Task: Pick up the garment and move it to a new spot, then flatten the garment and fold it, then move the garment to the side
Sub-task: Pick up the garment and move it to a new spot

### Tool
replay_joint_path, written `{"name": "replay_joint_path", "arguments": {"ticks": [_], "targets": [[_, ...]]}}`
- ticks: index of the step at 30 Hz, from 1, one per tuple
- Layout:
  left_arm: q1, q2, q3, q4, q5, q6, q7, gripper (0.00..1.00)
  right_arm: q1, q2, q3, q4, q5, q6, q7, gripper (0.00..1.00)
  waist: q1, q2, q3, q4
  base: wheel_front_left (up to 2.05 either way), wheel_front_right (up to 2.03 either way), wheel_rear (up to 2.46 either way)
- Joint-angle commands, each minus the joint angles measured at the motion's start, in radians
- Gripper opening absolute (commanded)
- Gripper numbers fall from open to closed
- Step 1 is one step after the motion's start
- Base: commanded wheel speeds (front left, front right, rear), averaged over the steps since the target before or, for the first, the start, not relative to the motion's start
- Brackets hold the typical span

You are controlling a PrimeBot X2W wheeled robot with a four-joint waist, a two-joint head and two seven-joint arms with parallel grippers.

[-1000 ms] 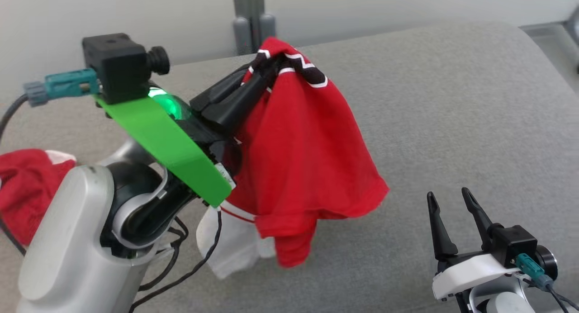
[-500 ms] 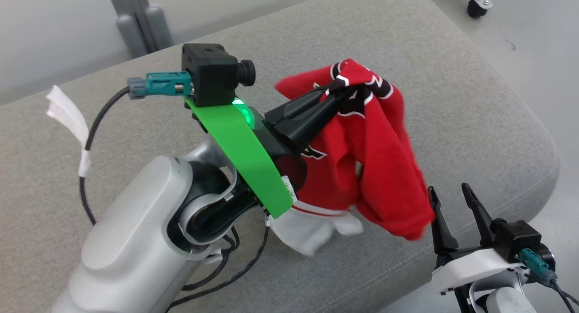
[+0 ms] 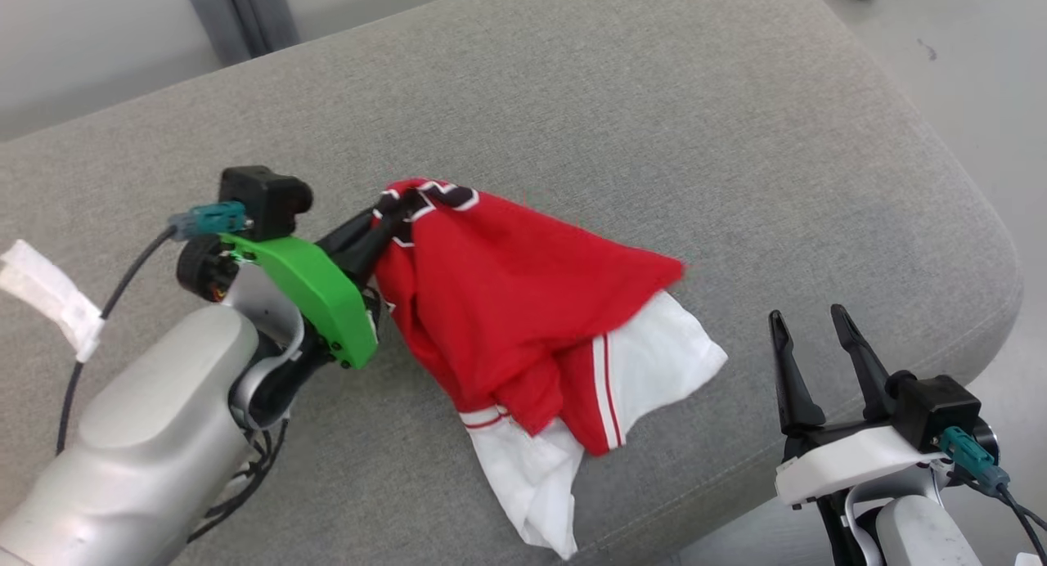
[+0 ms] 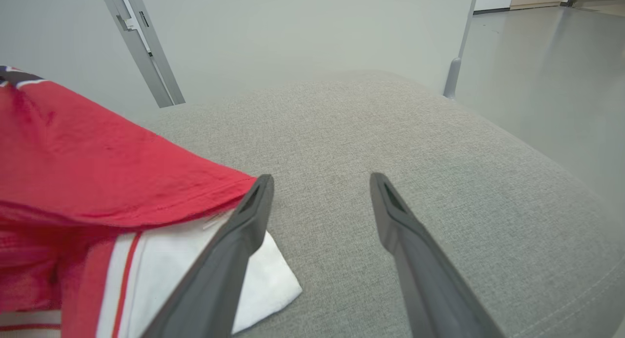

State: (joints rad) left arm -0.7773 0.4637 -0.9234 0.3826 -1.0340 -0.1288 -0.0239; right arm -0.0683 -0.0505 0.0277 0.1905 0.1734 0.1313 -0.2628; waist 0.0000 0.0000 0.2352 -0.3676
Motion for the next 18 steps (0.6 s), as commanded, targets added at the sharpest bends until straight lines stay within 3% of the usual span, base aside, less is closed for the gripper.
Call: {"name": "replay_joint_path", "arguments": {"ticks": [1, 2, 3, 5, 12, 14, 18], "targets": [[-0.031, 0.007, 0.013, 0.045, -0.015, -0.002, -0.037, 0.00, -0.007, 0.000, -0.001, 0.000, -0.003, -0.001, -0.003, 1.00, 0.0000, 0.0000, 0.009, 0.020, 0.00, 0.00, 0.00], [-0.044, 0.011, 0.020, 0.089, -0.015, -0.002, -0.067, 0.09, -0.007, 0.000, -0.002, -0.002, -0.006, -0.001, -0.003, 1.00, 0.0000, 0.0000, 0.010, 0.027, 0.00, 0.00, 0.00], [-0.051, 0.012, 0.023, 0.118, -0.010, -0.002, -0.086, 0.33, -0.007, 0.000, -0.002, -0.001, -0.008, -0.001, -0.003, 1.00, 0.0000, 0.0000, 0.011, 0.032, 0.00, 0.00, 0.00], [-0.064, 0.007, 0.027, 0.220, 0.011, -0.002, -0.141, 1.00, -0.008, 0.000, -0.001, 0.001, -0.013, -0.001, -0.003, 1.00, 0.0000, 0.0000, 0.012, 0.044, 0.00, 0.00, 0.00], [-0.084, -0.054, 0.053, 0.444, 0.040, 0.002, -0.229, 1.00, -0.008, 0.000, 0.001, 0.003, -0.026, -0.001, -0.003, 1.00, 0.0000, 0.0000, 0.003, 0.077, 0.00, 0.00, 0.00], [-0.075, -0.059, 0.062, 0.447, 0.086, 0.009, -0.240, 1.00, 0.002, 0.000, -0.004, 0.002, -0.034, -0.001, -0.003, 1.00, 0.0000, 0.0000, -0.009, 0.088, 0.00, 0.00, 0.00], [0.013, -0.069, 0.221, 0.325, 0.175, 0.061, -0.242, 1.00, 0.024, -0.001, -0.024, -0.006, -0.054, -0.001, -0.003, 1.00, 0.0000, 0.0000, -0.034, 0.124, 0.00, 0.00, 0.00]]}}
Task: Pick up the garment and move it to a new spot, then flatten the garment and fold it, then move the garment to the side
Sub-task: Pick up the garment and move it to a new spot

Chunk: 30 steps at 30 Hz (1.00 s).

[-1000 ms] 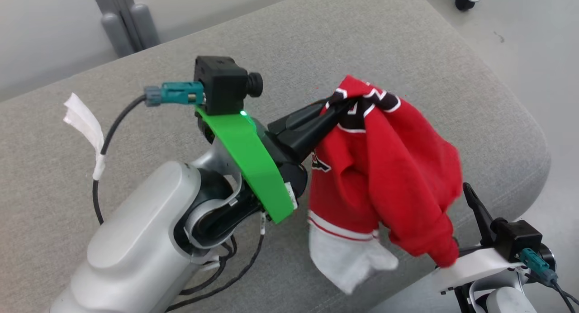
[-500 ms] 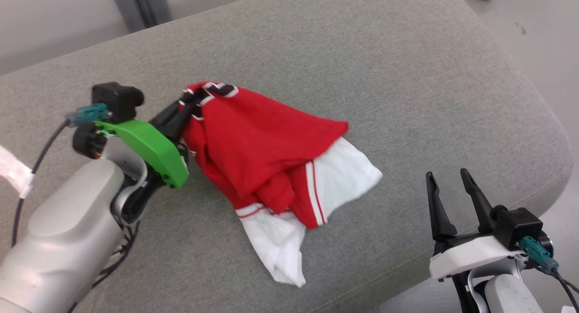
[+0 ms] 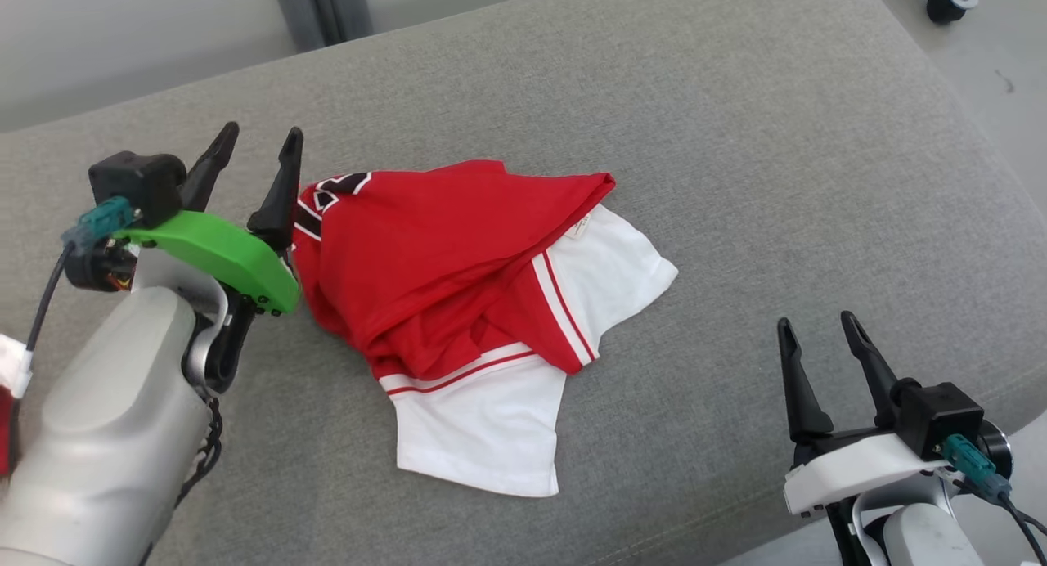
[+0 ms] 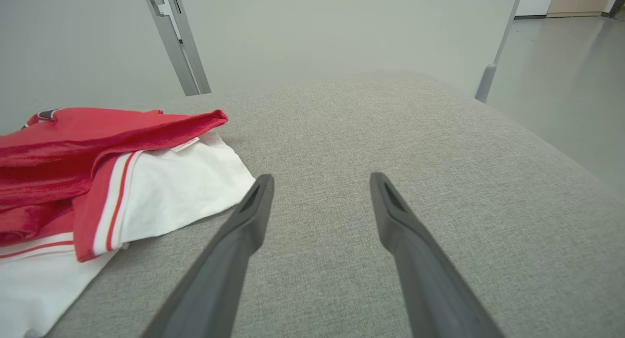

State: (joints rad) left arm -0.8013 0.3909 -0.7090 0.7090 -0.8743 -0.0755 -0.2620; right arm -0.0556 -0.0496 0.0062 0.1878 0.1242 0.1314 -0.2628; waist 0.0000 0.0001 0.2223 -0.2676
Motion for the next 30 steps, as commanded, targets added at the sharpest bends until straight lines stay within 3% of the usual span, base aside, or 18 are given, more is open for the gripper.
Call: {"name": "replay_joint_path", "arguments": {"ticks": [1, 6, 16, 22, 30], "targets": [[0.072, -0.003, 0.046, -0.041, 0.040, 0.023, -0.003, 1.00, 0.015, -0.002, -0.008, -0.004, -0.009, -0.001, -0.003, 1.00, 0.0000, -0.0001, -0.029, 0.032, 0.00, 0.00, 0.00], [0.304, -0.070, 0.240, -0.251, 0.198, 0.081, -0.003, 1.00, 0.044, -0.002, -0.047, -0.013, -0.029, -0.001, -0.003, 1.00, 0.0000, -0.0001, -0.082, 0.094, 0.00, 0.00, 0.00], [0.664, -0.203, 0.432, -0.469, 0.495, 0.121, -0.003, 1.00, 0.102, -0.002, -0.120, -0.035, -0.052, -0.001, -0.003, 1.00, 0.0000, -0.0001, -0.153, 0.259, 0.00, 0.00, 0.00], [0.810, -0.273, 0.535, -0.516, 0.601, 0.083, -0.003, 1.00, 0.146, -0.002, -0.177, -0.039, -0.054, -0.001, -0.003, 1.00, 0.0000, -0.0001, -0.194, 0.357, 0.00, 0.00, 0.00], [0.937, -0.316, 0.637, -0.539, 0.692, 0.033, -0.003, 1.00, 0.194, -0.002, -0.207, -0.029, -0.033, -0.001, -0.003, 1.00, 0.0000, -0.0001, -0.233, 0.431, 0.00, 0.00, 0.00]]}}
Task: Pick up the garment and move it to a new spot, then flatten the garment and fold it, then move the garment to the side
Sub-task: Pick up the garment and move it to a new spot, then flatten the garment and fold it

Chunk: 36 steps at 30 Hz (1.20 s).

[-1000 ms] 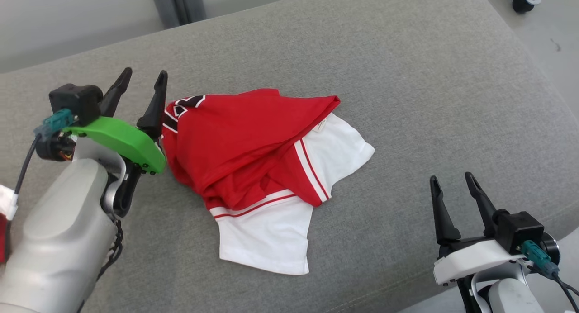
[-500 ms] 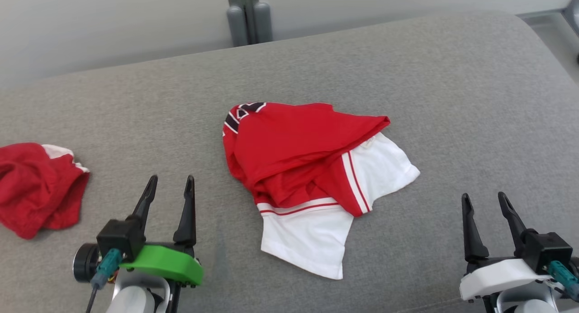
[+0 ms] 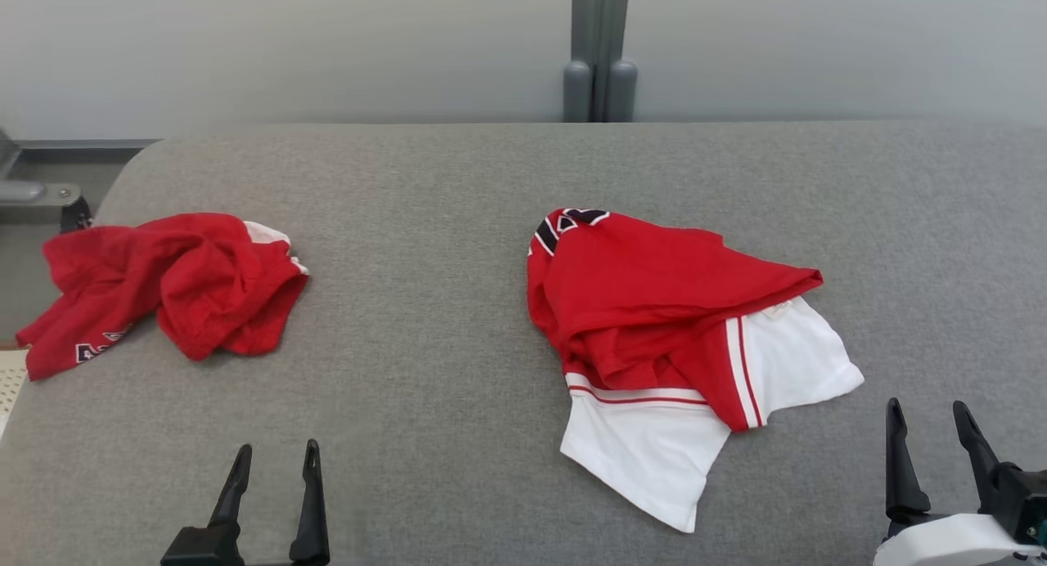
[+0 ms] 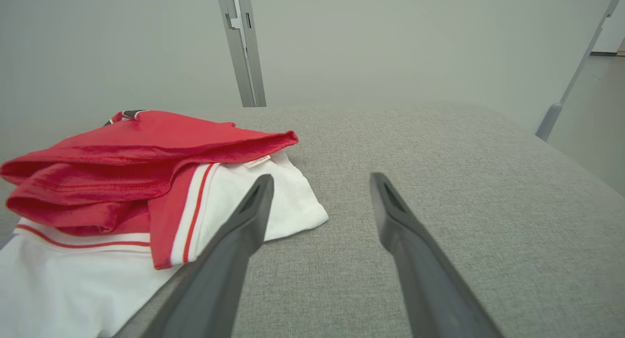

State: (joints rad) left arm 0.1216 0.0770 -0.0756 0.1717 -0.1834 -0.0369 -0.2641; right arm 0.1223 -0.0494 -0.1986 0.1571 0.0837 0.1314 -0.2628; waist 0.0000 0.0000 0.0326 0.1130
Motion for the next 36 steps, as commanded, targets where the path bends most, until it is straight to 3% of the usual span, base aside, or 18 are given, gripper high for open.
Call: {"name": "replay_joint_path", "arguments": {"ticks": [1, 14, 36], "targets": [[0.026, -0.007, 0.015, -0.004, 0.011, -0.008, -0.001, 1.00, 0.022, -0.002, -0.003, 0.006, 0.008, -0.001, -0.003, 1.00, 0.0000, 0.0000, -0.048, 0.055, 0.00, 0.00, 0.00], [0.046, -0.026, 0.048, 0.009, 0.017, -0.077, -0.001, 1.00, 0.028, -0.002, 0.002, 0.035, -0.005, -0.001, -0.003, 1.00, 0.0000, 0.0000, -0.070, 0.030, 0.00, 0.00, 0.00], [-0.022, -0.027, 0.017, 0.023, 0.019, -0.092, -0.001, 1.00, 0.002, -0.002, 0.024, 0.034, 0.012, -0.001, -0.003, 1.00, 0.0000, 0.0000, -0.047, -0.019, 0.00, 0.00, 0.00]]}}
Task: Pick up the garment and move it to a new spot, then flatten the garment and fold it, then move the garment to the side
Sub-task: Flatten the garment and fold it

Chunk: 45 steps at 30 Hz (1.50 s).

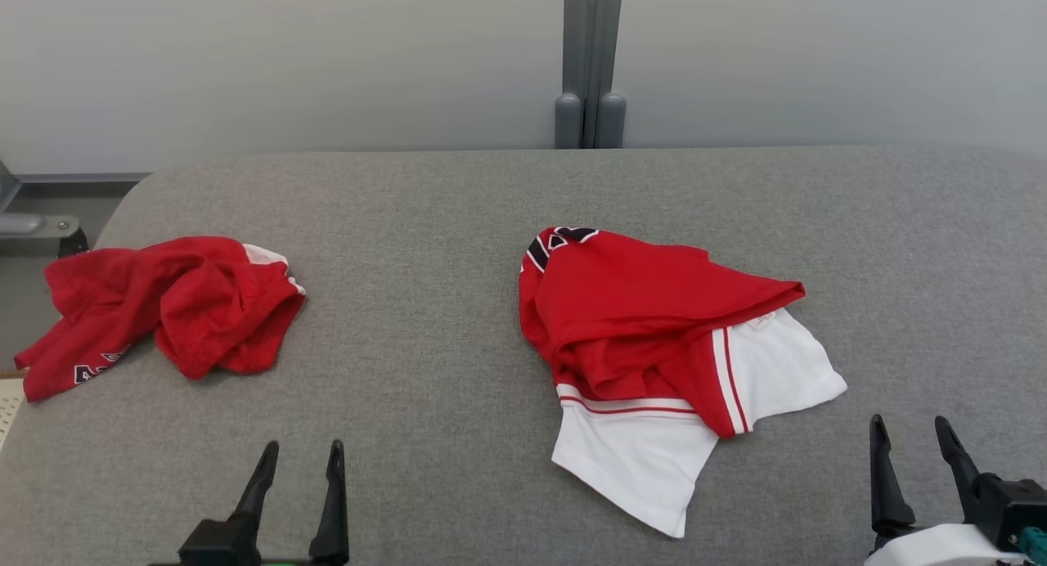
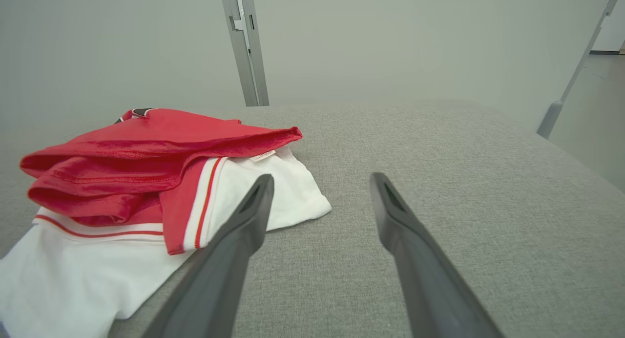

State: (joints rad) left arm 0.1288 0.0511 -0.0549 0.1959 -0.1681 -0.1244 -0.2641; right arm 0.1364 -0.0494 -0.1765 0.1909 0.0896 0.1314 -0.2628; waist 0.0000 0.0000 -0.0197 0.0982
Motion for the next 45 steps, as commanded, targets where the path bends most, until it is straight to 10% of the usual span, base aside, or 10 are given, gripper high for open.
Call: {"name": "replay_joint_path", "arguments": {"ticks": [1, 22, 40, 44, 45], "targets": [[-0.042, -0.001, -0.016, 0.003, 0.004, -0.003, -0.001, 1.00, -0.015, -0.002, 0.005, 0.000, 0.004, -0.001, -0.003, 1.00, 0.0000, 0.0000, 0.009, -0.009, 0.00, 0.00, 0.00], [-0.860, 0.002, -0.719, 0.323, -0.161, 0.076, 0.212, 1.00, -0.214, 0.000, 0.122, -0.027, 0.090, -0.001, -0.003, 1.00, 0.0000, 0.0000, 0.321, -0.382, 0.00, 0.00, 0.00], [-1.141, 0.003, -0.932, 0.667, -0.179, 0.154, 0.313, 1.00, -0.250, -0.001, 0.159, -0.001, 0.203, -0.001, -0.003, 1.00, 0.0000, 0.0000, 0.404, -0.538, 0.00, 0.00, 0.00], [-1.157, 0.002, -0.957, 0.729, -0.173, 0.163, 0.304, 0.00, -0.247, -0.001, 0.146, 0.002, 0.193, -0.001, -0.003, 1.00, 0.0000, 0.0000, 0.391, -0.525, 0.00, 0.00, 0.00], [-1.158, 0.002, -0.963, 0.739, -0.179, 0.155, 0.304, 0.00, -0.247, -0.001, 0.144, 0.002, 0.191, -0.001, -0.003, 1.00, 0.0000, 0.0000, 0.389, -0.522, 0.00, 0.00, 0.00]]}}
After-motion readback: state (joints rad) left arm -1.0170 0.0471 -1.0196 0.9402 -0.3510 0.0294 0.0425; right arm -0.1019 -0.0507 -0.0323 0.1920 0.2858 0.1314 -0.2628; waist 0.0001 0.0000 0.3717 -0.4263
